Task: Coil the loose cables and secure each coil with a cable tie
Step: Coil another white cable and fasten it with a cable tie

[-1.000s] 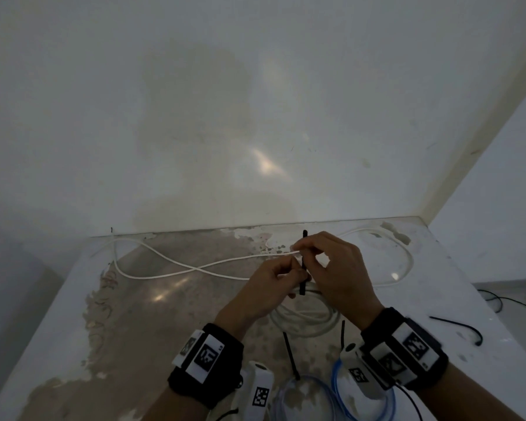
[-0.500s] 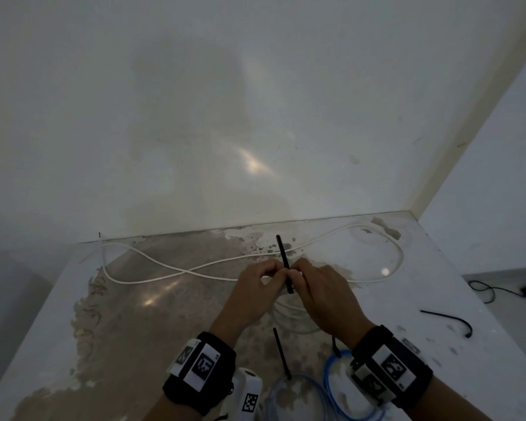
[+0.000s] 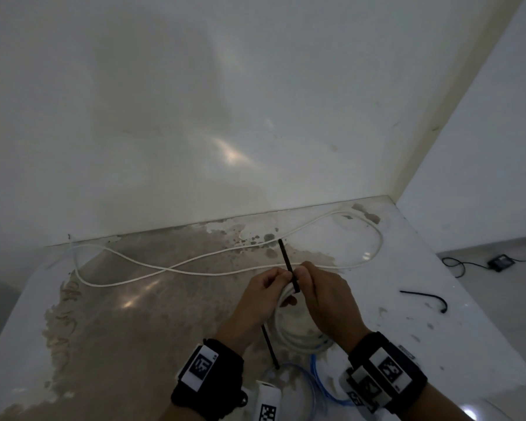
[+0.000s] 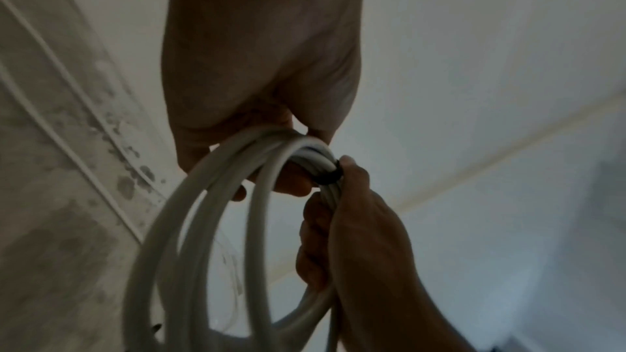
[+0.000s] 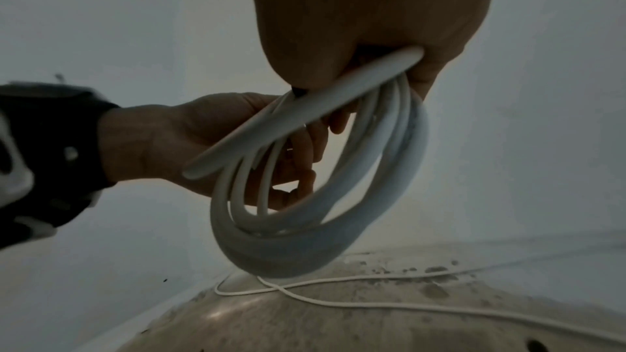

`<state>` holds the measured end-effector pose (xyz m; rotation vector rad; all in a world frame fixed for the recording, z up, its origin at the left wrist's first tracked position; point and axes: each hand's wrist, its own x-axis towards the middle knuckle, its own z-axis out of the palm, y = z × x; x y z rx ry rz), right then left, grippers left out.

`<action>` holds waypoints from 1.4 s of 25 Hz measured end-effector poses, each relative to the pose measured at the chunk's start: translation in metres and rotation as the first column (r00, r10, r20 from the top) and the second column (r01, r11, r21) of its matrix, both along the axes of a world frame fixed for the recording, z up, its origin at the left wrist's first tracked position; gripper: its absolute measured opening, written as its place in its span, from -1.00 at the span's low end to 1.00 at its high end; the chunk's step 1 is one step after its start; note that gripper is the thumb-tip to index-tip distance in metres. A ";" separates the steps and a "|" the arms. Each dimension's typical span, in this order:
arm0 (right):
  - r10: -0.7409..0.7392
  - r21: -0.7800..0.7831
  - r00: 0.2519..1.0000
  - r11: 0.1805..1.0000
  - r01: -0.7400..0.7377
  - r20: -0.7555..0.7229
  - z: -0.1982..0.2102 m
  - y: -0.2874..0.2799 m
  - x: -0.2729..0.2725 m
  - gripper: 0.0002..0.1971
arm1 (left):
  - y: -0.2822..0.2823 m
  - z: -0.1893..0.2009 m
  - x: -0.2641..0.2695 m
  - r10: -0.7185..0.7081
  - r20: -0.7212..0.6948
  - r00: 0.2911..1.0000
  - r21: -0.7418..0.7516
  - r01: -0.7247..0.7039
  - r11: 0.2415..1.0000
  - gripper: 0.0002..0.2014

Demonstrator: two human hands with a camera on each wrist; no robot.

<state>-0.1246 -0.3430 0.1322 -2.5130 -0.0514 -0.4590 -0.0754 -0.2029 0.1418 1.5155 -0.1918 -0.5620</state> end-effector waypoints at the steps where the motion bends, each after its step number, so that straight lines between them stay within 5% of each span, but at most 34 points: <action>1: -0.057 0.024 0.998 0.998 0.057 -0.025 -0.004 -0.005 -0.003 -0.59 | -0.007 -0.003 -0.003 -0.036 0.034 0.999 0.043 0.035 0.998 -0.76; 4: -0.122 0.241 0.981 0.958 0.157 -0.153 -0.008 -0.016 -0.016 -0.68 | -0.019 -0.010 -0.012 -0.166 0.183 0.969 0.179 0.134 0.975 -0.78; 8: -0.031 0.632 0.951 0.740 0.228 -0.307 0.007 -0.015 -0.033 -0.78 | -0.011 -0.016 -0.019 -0.356 0.279 0.892 0.250 0.291 0.924 -0.84; 13: -0.132 0.501 0.970 0.838 0.219 -0.203 0.006 -0.004 -0.034 -0.82 | 0.003 -0.013 -0.026 -0.333 0.286 0.899 0.173 0.293 0.940 -0.83; 20: -0.210 0.616 0.962 0.739 0.275 -0.177 0.021 0.002 -0.029 -0.76 | 0.007 -0.006 -0.023 -0.288 0.371 0.883 0.208 0.224 0.952 -0.78; 23: -0.087 0.681 0.961 0.689 0.248 -0.263 0.029 -0.006 -0.037 -0.82 | 0.004 -0.010 -0.020 -0.330 0.360 0.872 0.257 0.248 0.934 -0.82; 27: 0.131 0.609 0.890 0.771 0.185 -0.436 0.026 -0.030 -0.063 -0.71 | -0.011 -0.016 -0.025 -0.195 0.145 0.970 0.158 0.172 0.972 -0.74; 29: 0.085 0.653 0.890 0.711 0.261 -0.448 0.013 -0.044 -0.075 -0.62 | -0.015 -0.025 -0.031 -0.217 0.083 0.973 0.163 0.201 0.966 -0.66; 32: 0.014 0.789 0.892 0.473 0.393 -0.453 -0.007 -0.058 -0.084 -0.63 | -0.022 -0.039 -0.043 -0.312 0.068 0.948 0.280 0.282 0.918 -0.71; 35: 0.059 0.765 0.861 0.493 0.415 -0.505 -0.016 -0.064 -0.085 -0.62 | -0.031 -0.047 -0.054 -0.230 -0.036 0.972 0.257 0.232 0.938 -0.78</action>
